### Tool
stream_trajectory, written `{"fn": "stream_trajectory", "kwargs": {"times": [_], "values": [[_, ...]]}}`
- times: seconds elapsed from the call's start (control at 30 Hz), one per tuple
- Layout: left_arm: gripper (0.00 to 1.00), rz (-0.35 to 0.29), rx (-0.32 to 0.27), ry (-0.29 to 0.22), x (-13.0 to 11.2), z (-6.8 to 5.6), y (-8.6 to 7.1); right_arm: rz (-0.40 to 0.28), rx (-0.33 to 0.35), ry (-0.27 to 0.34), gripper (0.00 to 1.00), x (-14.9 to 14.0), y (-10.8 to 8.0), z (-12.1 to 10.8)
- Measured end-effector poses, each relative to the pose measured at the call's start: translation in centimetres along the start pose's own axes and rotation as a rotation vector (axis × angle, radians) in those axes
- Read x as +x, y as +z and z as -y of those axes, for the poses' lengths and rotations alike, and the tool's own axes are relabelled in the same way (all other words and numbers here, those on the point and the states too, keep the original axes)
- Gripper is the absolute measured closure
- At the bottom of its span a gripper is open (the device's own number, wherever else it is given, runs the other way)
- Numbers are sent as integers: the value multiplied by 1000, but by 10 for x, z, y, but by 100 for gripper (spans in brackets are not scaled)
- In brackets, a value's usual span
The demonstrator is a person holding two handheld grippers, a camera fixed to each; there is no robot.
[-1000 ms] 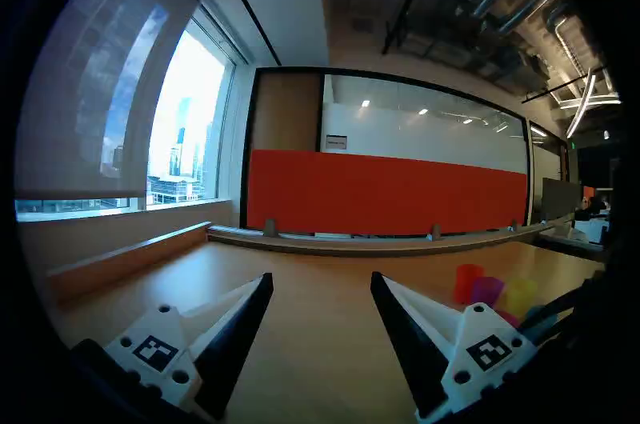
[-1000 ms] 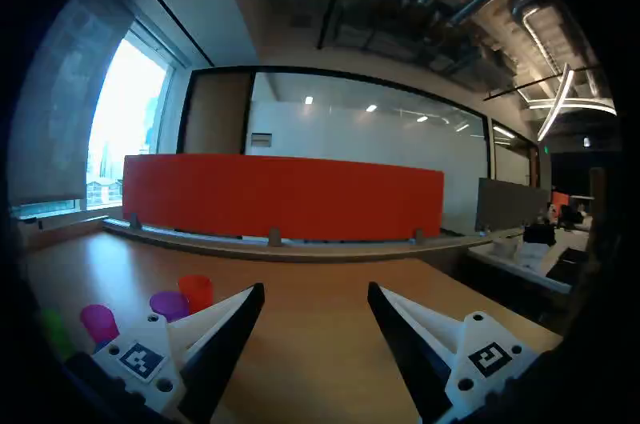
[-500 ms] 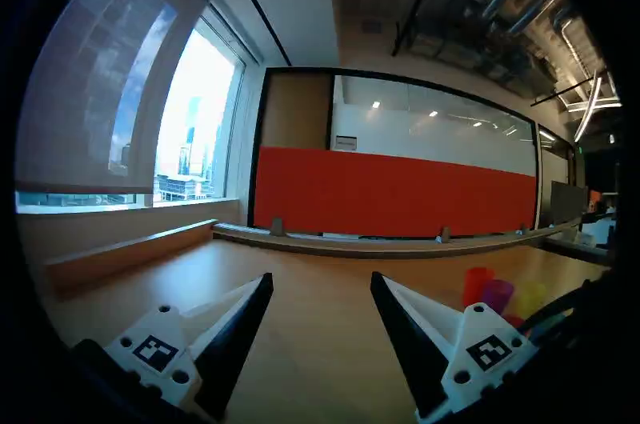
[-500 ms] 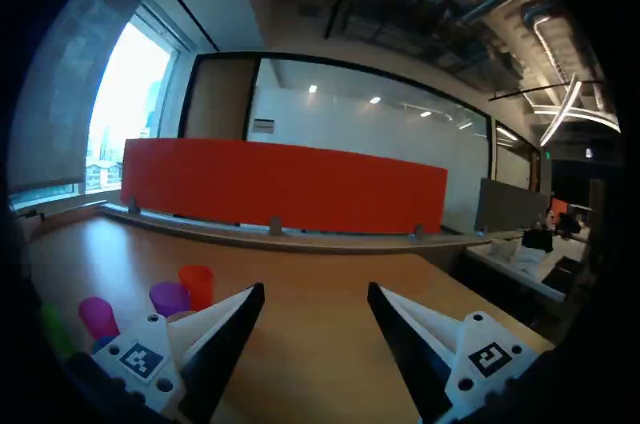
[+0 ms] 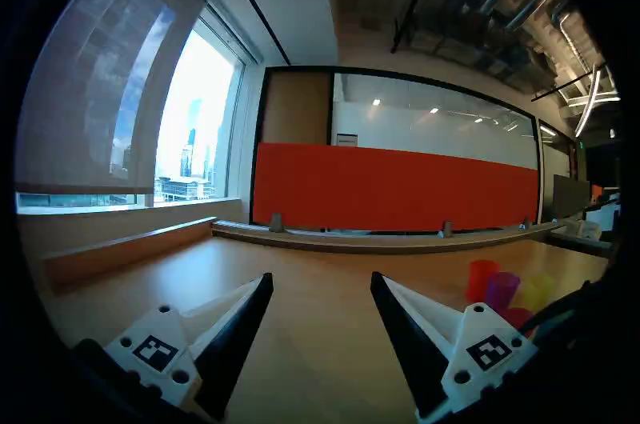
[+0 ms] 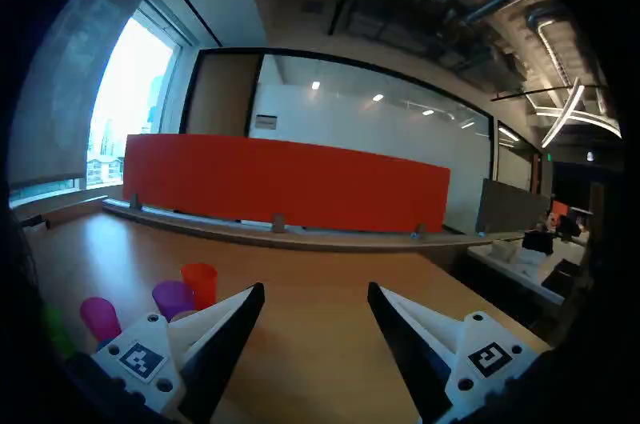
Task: Pour water
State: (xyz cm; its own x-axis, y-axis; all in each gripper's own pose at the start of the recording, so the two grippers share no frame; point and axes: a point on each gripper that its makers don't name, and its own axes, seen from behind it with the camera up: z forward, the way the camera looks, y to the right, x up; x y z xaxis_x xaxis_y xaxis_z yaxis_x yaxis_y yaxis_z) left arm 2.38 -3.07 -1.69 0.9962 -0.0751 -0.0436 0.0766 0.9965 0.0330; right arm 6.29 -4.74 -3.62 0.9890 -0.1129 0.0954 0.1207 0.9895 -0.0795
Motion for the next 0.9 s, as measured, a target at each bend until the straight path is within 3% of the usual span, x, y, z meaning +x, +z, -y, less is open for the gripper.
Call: {"fn": "stream_trajectory", "kwargs": {"times": [0.9], "values": [[10,-18,2,1,3,-14,4,8,6,-2,0,-2,0,0]]}}
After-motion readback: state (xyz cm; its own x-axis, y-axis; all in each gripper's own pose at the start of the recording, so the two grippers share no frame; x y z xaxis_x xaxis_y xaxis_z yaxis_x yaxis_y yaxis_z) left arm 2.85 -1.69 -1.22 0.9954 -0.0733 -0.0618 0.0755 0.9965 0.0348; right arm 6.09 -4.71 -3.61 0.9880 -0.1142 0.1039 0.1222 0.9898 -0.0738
